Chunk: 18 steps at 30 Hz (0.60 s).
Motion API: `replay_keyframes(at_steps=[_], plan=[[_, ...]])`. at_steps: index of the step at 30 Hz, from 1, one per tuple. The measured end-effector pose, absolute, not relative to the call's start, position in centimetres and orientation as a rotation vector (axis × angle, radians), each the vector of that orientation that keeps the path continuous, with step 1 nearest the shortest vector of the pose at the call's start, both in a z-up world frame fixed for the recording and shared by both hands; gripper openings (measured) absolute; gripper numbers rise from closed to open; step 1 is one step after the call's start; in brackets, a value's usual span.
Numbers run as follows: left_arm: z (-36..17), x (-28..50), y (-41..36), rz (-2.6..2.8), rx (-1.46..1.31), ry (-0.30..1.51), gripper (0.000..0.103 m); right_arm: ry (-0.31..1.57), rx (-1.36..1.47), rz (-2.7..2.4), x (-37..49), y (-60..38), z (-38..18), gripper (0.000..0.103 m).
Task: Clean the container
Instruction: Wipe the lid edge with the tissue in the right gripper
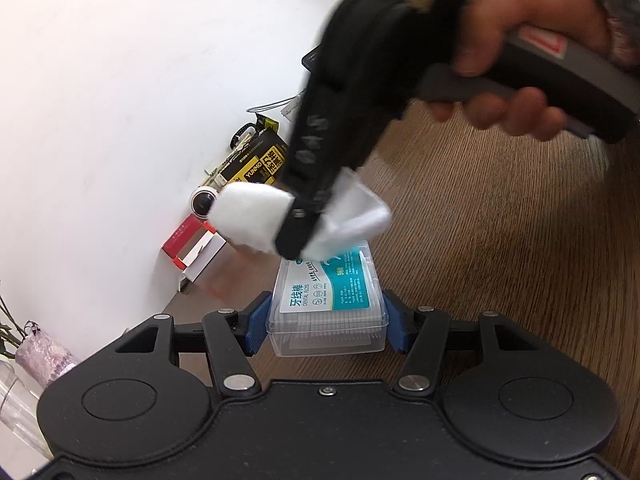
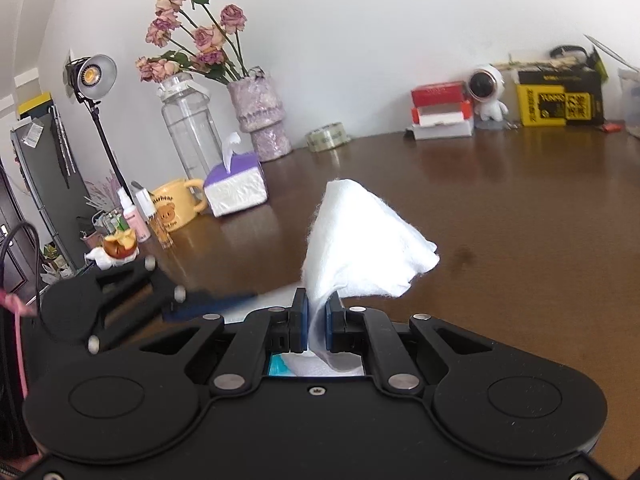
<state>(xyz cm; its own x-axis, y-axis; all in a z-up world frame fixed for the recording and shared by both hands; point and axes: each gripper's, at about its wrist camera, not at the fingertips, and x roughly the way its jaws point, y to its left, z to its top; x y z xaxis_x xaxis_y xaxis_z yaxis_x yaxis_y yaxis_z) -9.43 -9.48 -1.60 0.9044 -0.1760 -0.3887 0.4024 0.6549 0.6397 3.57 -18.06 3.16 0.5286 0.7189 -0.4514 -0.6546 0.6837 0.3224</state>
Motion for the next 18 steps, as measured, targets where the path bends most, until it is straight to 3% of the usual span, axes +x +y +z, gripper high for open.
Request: replay_keyframes(at_steps=[18], plan=[[-1.7, -8.8, -9.2, -0.342, 0.792, 0.306, 0.057, 0.592, 0.148, 0.782, 1.7, -19.1, 2.1, 0.008]])
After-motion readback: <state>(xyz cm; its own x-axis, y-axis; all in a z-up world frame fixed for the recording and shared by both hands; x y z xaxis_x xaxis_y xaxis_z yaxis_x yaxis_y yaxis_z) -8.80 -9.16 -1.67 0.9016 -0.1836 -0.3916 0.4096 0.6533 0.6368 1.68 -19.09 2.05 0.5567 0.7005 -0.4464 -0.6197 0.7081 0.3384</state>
